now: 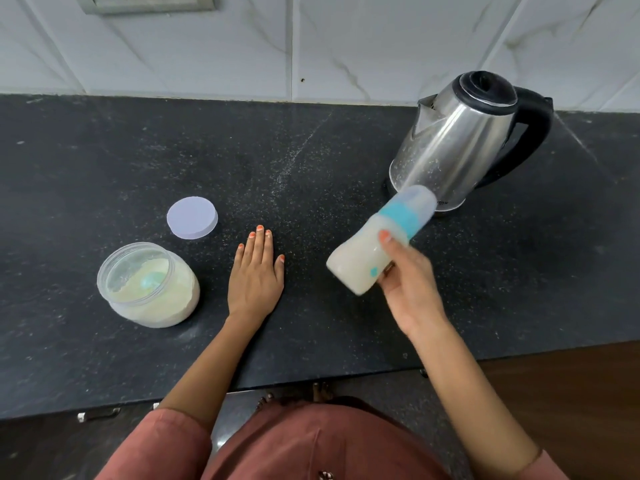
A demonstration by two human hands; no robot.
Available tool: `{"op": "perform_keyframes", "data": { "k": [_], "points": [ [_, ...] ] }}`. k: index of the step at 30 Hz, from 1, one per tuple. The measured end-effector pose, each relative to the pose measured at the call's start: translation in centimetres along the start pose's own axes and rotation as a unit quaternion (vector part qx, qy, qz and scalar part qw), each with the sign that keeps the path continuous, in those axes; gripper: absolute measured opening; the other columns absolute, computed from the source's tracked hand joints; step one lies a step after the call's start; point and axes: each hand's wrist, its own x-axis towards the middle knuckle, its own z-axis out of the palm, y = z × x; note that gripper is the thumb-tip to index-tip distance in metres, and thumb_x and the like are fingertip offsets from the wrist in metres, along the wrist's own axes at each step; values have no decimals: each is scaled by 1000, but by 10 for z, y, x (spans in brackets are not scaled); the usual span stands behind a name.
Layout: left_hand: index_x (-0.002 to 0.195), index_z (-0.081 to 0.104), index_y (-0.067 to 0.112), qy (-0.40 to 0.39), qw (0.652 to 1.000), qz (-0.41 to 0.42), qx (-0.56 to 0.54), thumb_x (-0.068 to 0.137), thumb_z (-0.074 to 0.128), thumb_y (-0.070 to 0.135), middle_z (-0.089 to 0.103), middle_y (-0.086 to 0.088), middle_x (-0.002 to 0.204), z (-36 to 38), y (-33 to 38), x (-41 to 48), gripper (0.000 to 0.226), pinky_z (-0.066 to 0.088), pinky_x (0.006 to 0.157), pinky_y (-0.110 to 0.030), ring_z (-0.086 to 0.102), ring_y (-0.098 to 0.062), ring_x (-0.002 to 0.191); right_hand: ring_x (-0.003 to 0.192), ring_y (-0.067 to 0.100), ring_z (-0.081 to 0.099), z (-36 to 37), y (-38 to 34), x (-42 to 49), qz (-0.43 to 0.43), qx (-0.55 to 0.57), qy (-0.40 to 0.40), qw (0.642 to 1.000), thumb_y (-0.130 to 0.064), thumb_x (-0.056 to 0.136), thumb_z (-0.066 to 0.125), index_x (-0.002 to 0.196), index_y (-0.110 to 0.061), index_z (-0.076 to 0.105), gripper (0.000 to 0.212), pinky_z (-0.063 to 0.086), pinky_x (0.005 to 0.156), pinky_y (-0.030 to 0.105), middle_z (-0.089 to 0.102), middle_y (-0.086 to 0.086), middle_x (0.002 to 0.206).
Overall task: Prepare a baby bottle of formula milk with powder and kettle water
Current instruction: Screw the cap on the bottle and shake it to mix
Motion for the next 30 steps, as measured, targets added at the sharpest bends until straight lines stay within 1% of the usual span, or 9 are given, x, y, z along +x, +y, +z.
{"op": "perform_keyframes", "data": {
  "k": [2,7,9,12,13,18,23,28,30],
  "points": [
    [145,10,7,-3,1000,-1,0,99,22,32,7,-8,155,1,-1,0,53,2,116,-33,5,-20,144,79,5,68,0,-2,5,-32,38,29,998,-14,78,60,88,-17,64,11,57,74,23,72,-6,83],
    [145,12,7,-2,1000,0,-9,99,24,31,8,-8,155,0,-1,0,53,3,116,-34,6,-20,143,79,7,68,-4,12,-17,16,-191,-82,978,-15,57,68,86,-17,65,30,55,78,25,74,-5,78],
    [145,11,7,-2,1000,0,-8,99,23,31,8,-8,155,0,0,1,53,3,116,-34,6,-20,144,83,9,67,-6,5,-11,-5,-144,-59,988,-16,59,66,87,-17,65,28,55,79,27,73,-4,83],
    [145,9,8,-5,1000,0,-5,100,22,32,6,-8,155,0,-1,1,53,2,116,-34,4,-20,144,90,10,65,-5,-5,2,-51,1,30,998,-18,70,62,92,-21,62,22,54,83,29,68,-4,94],
    [145,9,8,-5,1000,-1,-5,100,22,32,6,-8,155,0,-1,0,53,2,116,-34,4,-19,144,90,10,65,-5,-3,2,-52,7,33,998,-19,70,62,93,-21,62,23,54,83,29,68,-4,94],
    [145,9,9,-6,1000,-2,-2,99,22,32,6,-7,155,0,-1,1,53,2,116,-33,4,-19,144,82,8,68,-7,13,-17,2,-193,-98,976,-14,56,68,87,-17,65,31,56,74,23,74,-6,79],
    [145,9,7,-2,1000,1,-6,100,22,32,6,-8,155,0,-1,0,53,1,115,-33,4,-19,144,88,8,66,-5,-3,3,-61,-3,1,998,-21,64,63,94,-20,61,30,56,76,24,69,-5,91],
    [145,8,9,-5,1000,-2,-2,100,21,32,5,-7,155,0,-1,1,53,0,115,-32,3,-19,144,82,8,68,-5,10,-14,-16,-190,-92,977,-14,55,69,86,-18,65,31,55,81,29,74,-5,80],
    [145,9,8,-2,1000,-2,-3,100,22,32,6,-7,155,1,0,1,53,1,115,-33,4,-19,144,83,7,68,-6,5,-9,-31,-156,-77,984,-15,58,68,88,-18,65,30,56,78,25,73,-5,82]
  ]
}}
